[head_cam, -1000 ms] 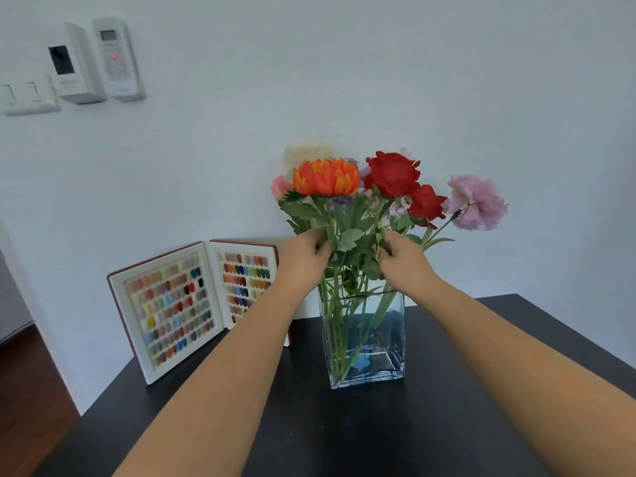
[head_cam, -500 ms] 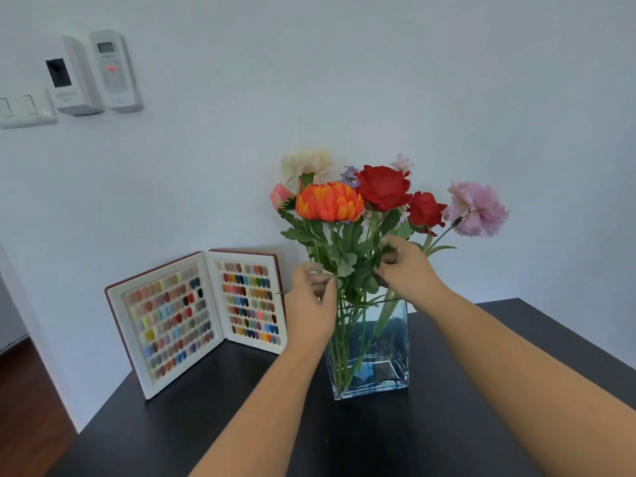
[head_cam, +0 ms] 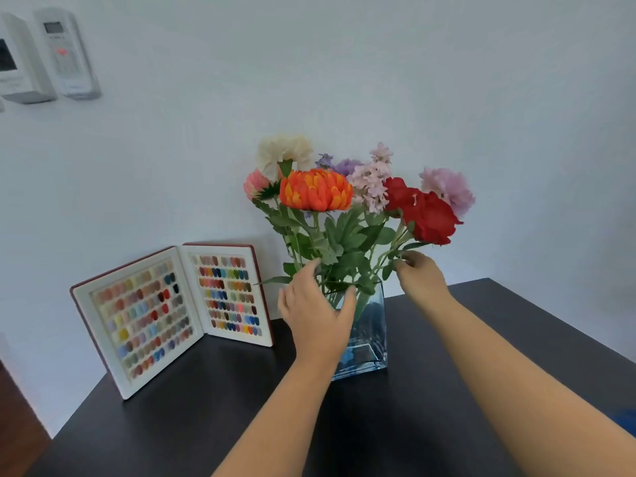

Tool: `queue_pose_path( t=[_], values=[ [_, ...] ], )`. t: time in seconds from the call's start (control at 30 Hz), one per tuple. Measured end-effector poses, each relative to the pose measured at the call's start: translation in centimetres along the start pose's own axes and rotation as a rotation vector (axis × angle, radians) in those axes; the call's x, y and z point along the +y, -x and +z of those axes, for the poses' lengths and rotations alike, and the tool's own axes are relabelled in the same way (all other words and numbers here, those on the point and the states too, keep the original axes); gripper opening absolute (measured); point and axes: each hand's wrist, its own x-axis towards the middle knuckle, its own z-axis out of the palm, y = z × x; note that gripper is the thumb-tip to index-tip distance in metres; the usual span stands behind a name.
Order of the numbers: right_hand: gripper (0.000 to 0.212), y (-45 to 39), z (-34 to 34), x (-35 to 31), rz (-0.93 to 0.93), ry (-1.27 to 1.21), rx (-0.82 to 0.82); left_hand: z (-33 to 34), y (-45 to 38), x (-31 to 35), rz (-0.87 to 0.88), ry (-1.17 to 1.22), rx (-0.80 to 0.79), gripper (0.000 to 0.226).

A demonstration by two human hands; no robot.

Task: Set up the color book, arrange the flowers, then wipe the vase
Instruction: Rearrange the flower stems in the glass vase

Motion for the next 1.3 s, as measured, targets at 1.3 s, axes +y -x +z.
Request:
queue_pose_path(
  t=[1.3],
  values=[
    [0.007,-1.6,0.6,-9.1,-0.446,0.125,-0.093,-0.6,-6.4,0.2,0.023,0.023,-0.106,0.019]
  ],
)
